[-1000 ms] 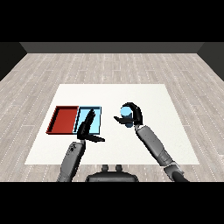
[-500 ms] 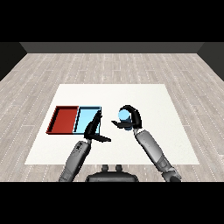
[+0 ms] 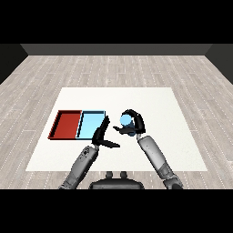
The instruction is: Pick the blue can and put it in the blue box
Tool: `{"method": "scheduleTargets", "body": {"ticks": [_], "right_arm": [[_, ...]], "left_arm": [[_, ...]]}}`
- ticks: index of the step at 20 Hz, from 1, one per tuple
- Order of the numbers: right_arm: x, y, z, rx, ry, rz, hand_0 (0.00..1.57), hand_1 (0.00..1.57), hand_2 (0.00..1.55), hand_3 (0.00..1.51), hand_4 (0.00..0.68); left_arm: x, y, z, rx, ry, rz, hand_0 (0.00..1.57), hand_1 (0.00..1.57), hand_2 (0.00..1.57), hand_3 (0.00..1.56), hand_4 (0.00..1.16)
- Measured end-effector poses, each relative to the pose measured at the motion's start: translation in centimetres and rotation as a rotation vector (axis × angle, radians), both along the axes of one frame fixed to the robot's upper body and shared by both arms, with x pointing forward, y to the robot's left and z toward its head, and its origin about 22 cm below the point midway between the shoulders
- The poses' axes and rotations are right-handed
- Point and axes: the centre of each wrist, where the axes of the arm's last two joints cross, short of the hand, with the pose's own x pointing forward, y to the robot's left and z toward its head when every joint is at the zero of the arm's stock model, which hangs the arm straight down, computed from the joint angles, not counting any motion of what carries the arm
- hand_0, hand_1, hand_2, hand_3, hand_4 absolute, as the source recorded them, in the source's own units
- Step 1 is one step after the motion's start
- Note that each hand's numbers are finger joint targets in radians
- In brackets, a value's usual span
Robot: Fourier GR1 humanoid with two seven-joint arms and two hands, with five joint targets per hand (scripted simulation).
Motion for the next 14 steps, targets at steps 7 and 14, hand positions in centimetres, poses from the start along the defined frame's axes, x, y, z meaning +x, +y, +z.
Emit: {"method": "scheduleTargets", "body": {"ticks": [7,14], "right_arm": [[-0.6,1.0,0.4,0.026,-0.01,0.027,1.49,1.49,1.46,1.39,0.609],[-0.7,1.9,0.2,0.017,-0.018,0.057,1.49,1.49,1.46,1.4,0.608]], "left_arm": [[0.6,-0.7,-0.7,-0.011,0.035,-0.007,0.0,0.0,0.0,0.0,0.0],[1.0,-1.2,-0.8,-0.027,0.057,-0.006,0.0,0.0,0.0,0.0,0.0]]}}
